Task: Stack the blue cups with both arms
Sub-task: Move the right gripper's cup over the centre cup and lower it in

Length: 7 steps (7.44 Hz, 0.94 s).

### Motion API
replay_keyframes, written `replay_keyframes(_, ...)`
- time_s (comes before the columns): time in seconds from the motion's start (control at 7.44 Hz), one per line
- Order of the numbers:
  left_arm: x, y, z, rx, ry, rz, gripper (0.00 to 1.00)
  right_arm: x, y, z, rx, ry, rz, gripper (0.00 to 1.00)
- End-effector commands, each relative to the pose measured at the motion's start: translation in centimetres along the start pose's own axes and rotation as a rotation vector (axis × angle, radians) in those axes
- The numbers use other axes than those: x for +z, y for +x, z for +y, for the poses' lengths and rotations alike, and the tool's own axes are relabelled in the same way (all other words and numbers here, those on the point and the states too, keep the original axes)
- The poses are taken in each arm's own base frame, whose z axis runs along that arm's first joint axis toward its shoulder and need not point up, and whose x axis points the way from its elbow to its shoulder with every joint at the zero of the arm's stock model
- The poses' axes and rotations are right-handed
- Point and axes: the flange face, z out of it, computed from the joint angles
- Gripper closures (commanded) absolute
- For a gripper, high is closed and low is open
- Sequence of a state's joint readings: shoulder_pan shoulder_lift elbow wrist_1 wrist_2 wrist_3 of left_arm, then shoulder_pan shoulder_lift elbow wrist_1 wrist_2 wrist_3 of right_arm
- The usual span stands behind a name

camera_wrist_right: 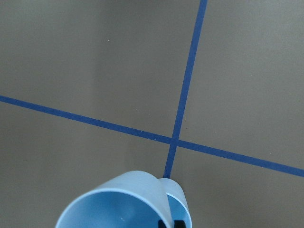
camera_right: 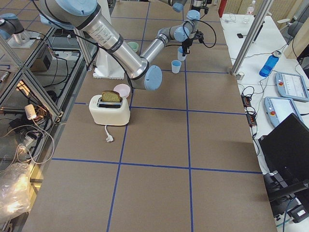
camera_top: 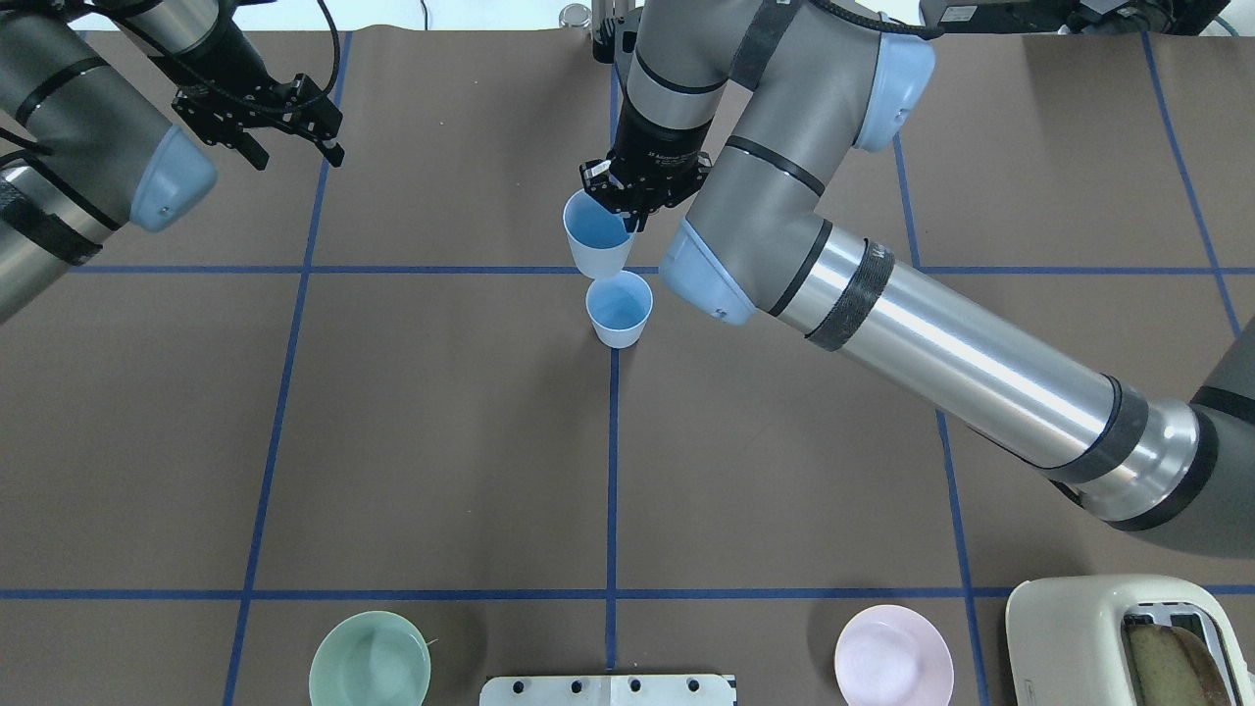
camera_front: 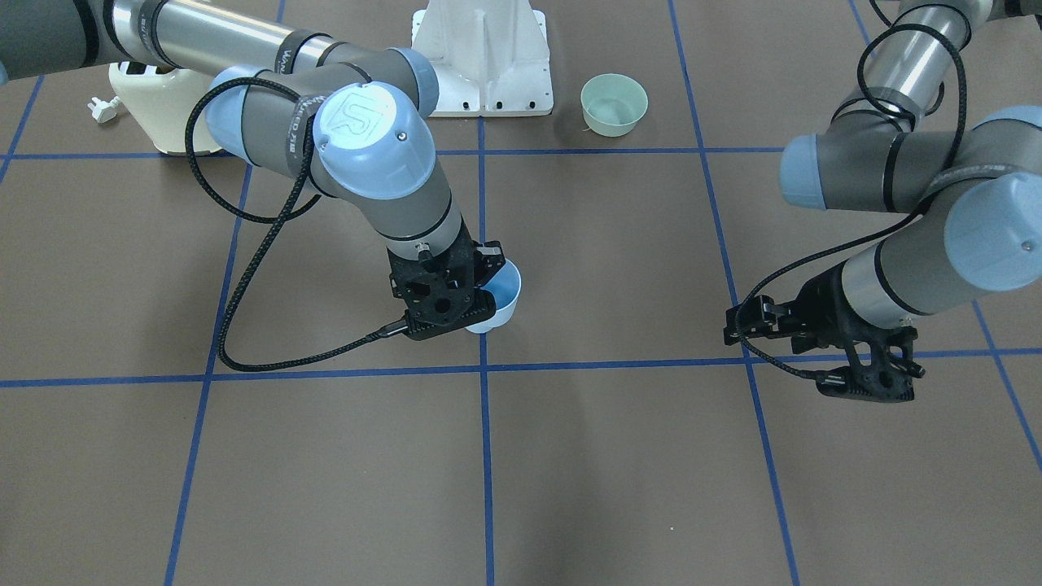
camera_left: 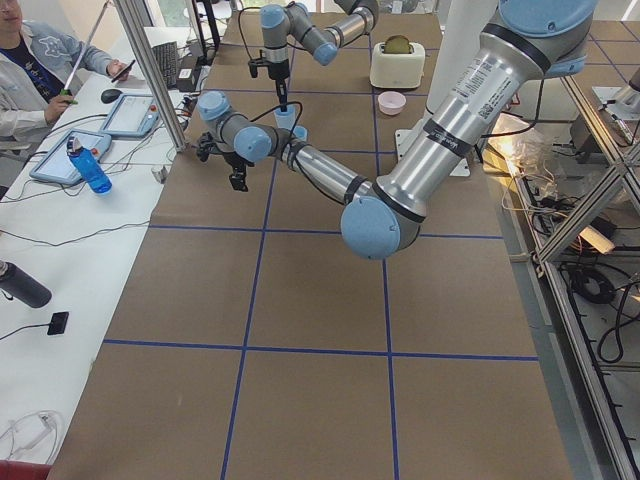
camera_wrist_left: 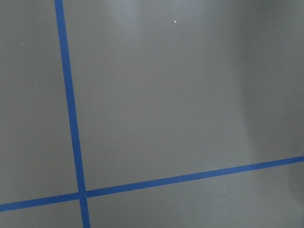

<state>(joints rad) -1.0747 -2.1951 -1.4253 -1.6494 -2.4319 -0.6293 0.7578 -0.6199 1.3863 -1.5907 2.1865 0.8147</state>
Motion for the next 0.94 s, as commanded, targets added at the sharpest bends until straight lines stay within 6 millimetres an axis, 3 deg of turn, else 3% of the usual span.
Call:
replay_keyframes(0.0, 0.2, -0.4, 0.1, -0.001, 0.006, -0.011, 0.02, 0.6, 1.3, 0.7, -0.006, -0.008, 0.002, 0.86)
replay_keyframes(0.27, 0.3, -0.3, 0.1, 0.001, 0.006, -0.012, 0.02, 0.6, 2.3, 1.8, -0.009, -0.004, 0.0, 0.86)
replay_keyframes(0.81, -0.4, 0.5, 0.6, 0.009, 0.016, -0.001, 0.02, 1.2, 1.4, 2.1, -0.027, 0.014, -0.024, 0.86)
